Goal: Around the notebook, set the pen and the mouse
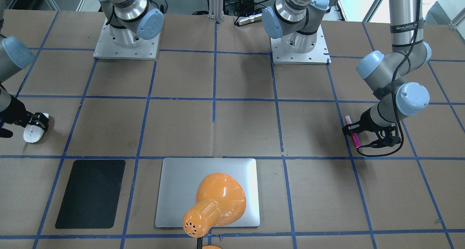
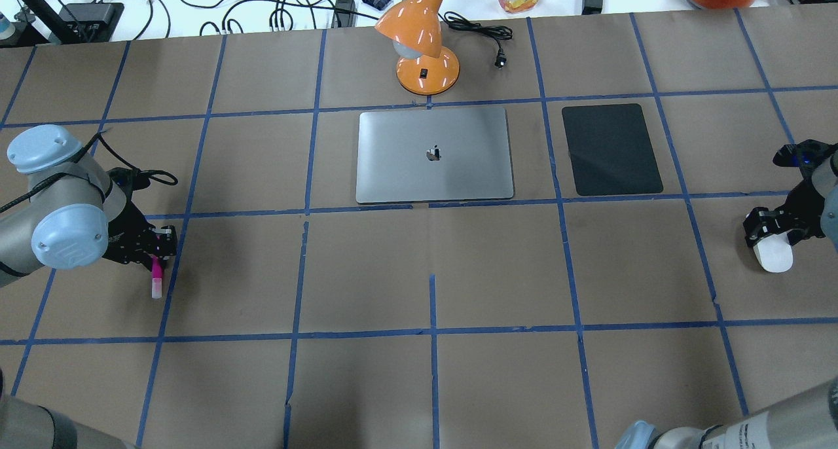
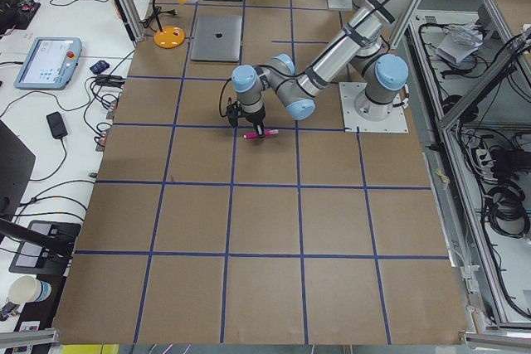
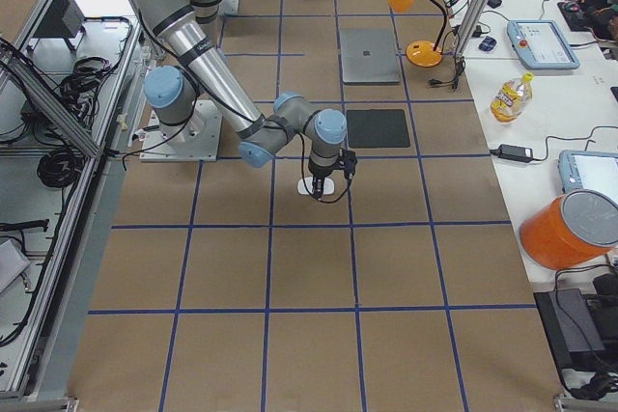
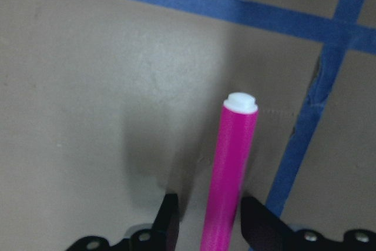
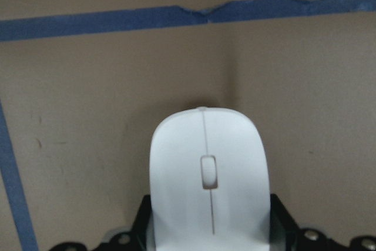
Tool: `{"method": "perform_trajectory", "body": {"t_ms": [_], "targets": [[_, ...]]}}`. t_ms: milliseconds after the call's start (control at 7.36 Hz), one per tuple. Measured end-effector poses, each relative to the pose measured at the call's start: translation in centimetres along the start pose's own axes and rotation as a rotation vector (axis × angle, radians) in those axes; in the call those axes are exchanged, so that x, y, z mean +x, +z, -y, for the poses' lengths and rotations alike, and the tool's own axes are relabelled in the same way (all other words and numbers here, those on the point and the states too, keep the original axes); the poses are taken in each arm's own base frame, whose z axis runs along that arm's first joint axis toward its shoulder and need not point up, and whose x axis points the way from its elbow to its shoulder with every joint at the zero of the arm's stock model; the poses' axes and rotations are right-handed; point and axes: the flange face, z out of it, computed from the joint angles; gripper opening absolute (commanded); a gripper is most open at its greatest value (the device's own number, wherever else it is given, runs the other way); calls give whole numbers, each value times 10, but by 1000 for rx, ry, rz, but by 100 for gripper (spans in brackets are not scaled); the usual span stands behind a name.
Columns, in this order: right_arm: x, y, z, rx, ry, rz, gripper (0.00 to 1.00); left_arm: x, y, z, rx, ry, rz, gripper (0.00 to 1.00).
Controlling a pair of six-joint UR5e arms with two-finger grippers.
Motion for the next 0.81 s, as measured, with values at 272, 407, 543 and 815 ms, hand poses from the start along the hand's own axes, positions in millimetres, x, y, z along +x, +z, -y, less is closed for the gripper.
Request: {"method": "perform_trajectory", "body": {"t_ms": [272, 407, 543, 815], "targets": [[-45, -43, 37, 37, -54, -28, 48, 1, -4, -1, 7, 2, -1, 2], [-80, -67, 65, 50, -85, -37, 48, 1, -7, -2, 11, 3, 0, 2], [-114, -80, 93, 54, -109, -37, 54, 3, -17, -4, 20, 2, 4, 2], [-168, -72, 144, 53, -120, -33, 51, 22, -53, -22, 25, -81, -42, 2]]}}
